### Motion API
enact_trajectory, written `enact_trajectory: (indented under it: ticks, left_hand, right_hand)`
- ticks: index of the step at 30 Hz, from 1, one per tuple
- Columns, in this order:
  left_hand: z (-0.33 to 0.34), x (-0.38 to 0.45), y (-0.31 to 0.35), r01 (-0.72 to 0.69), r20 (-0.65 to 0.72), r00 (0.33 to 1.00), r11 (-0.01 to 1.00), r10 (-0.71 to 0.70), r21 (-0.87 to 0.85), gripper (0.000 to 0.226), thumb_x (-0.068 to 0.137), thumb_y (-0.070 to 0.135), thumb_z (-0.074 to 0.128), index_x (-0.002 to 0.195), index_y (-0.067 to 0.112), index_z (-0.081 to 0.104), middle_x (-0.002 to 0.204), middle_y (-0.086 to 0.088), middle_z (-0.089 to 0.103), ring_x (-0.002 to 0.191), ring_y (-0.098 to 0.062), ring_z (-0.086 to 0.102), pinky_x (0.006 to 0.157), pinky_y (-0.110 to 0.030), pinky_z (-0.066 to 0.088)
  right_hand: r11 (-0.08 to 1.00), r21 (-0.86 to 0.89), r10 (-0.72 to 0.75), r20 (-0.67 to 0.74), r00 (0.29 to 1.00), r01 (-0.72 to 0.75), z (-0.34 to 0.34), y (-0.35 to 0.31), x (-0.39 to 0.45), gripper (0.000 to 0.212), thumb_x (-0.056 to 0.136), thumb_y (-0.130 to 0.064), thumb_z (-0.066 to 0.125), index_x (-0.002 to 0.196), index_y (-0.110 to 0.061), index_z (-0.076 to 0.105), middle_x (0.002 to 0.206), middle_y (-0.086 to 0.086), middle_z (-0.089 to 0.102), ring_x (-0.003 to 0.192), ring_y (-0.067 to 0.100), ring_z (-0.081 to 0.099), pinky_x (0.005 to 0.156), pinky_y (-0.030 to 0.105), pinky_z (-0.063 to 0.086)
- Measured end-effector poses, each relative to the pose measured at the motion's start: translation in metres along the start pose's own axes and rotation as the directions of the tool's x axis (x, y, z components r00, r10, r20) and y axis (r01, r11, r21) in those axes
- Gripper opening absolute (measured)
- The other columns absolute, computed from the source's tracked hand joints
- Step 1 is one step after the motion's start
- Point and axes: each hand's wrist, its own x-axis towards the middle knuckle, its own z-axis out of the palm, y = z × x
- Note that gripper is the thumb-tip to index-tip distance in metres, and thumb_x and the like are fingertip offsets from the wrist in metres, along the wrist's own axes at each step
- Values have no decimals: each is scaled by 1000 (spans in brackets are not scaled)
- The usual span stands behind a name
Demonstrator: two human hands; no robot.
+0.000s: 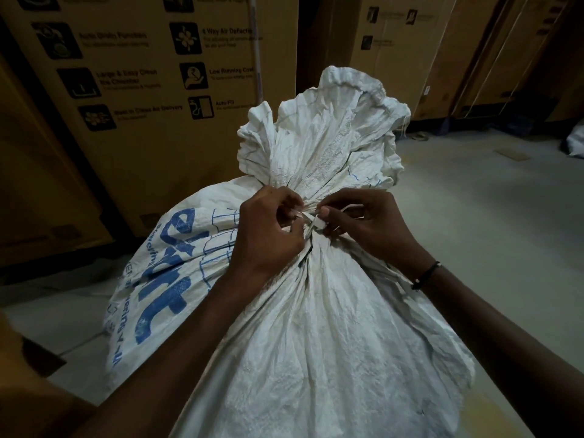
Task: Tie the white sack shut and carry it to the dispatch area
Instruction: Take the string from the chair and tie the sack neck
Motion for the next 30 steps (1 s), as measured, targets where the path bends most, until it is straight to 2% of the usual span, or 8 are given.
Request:
enact_trajectory:
  ticks: [2, 5, 10, 18, 21, 24, 27, 30]
  left_hand:
    - [-5, 4, 2, 24, -11, 1000, 1000, -24, -16, 25, 75, 2, 75, 96, 17, 75, 93, 5, 72, 76, -7, 70, 71, -20, 61]
    - [-12, 8, 4, 108, -16, 994, 989, -111, -103, 25, 81, -1, 70, 98, 18, 73, 97, 6, 74, 83, -8, 71, 73, -17, 59]
    - [-22, 17, 7, 278, -27, 957, 940, -289, -198, 25, 87, -8, 68, 99, 14, 74, 97, 10, 76, 87, -8, 73, 74, -16, 57]
    - [-40, 7, 43, 527, 96, 849, 822, -519, -216, 34, 87, -12, 64, 95, 19, 74, 94, 14, 77, 92, -4, 72, 77, -12, 54]
    - [-53, 4, 58, 575, 133, 818, 794, -559, -195, 35, 88, -12, 62, 93, 21, 74, 94, 16, 76, 93, -5, 73, 78, -16, 56]
    - [-68, 18, 70, 596, 160, 802, 787, -575, -159, 35, 88, -10, 61, 91, 22, 74, 92, 18, 75, 95, -4, 72, 76, -17, 56]
    - [-82, 42, 78, 624, 178, 780, 769, -600, -142, 34, 85, -9, 62, 90, 22, 74, 91, 14, 76, 92, -4, 72, 77, -17, 54]
    - [-95, 68, 89, 651, 206, 757, 743, -620, -155, 30, 84, -8, 64, 91, 19, 74, 92, 10, 77, 84, -4, 71, 78, -22, 55]
  right_hand:
    - [1000, -1, -24, -54, 998, 24, -1, -4, 3, 11, 95, -11, 82, 100, -2, 80, 80, 8, 81, 61, 25, 78, 62, 36, 66]
    - [999, -32, -34, -176, 984, 29, -9, -7, 10, 10, 95, -15, 83, 99, -7, 81, 73, 7, 78, 51, 24, 72, 49, 28, 54]
    - [996, -1, 87, -293, 952, -91, -17, -14, 18, 9, 96, -18, 82, 98, -9, 81, 73, 9, 76, 50, 21, 69, 50, 22, 50]
    - [948, 108, 316, -461, 829, -301, -12, -51, 26, 9, 98, -17, 80, 96, -8, 80, 82, 8, 77, 55, 15, 68, 56, 24, 50]
    - [913, 153, 404, -475, 781, -379, -10, -67, 48, 21, 92, -30, 87, 101, -13, 79, 96, 1, 81, 58, 17, 76, 55, 32, 55]
    - [831, 192, 541, -494, 681, -522, -3, -69, 80, 46, 83, -42, 92, 115, -17, 70, 112, 1, 79, 60, 15, 79, 67, 42, 65]
    - [682, 423, 730, -345, 590, -597, 2, -70, 108, 44, 91, -20, 87, 123, -15, 56, 121, 13, 74, 53, 7, 73, 58, 26, 57]
    - [599, 494, 790, -236, 566, -631, -4, -83, 117, 32, 93, -4, 80, 112, -22, 60, 112, 20, 71, 51, 6, 67, 53, 19, 48]
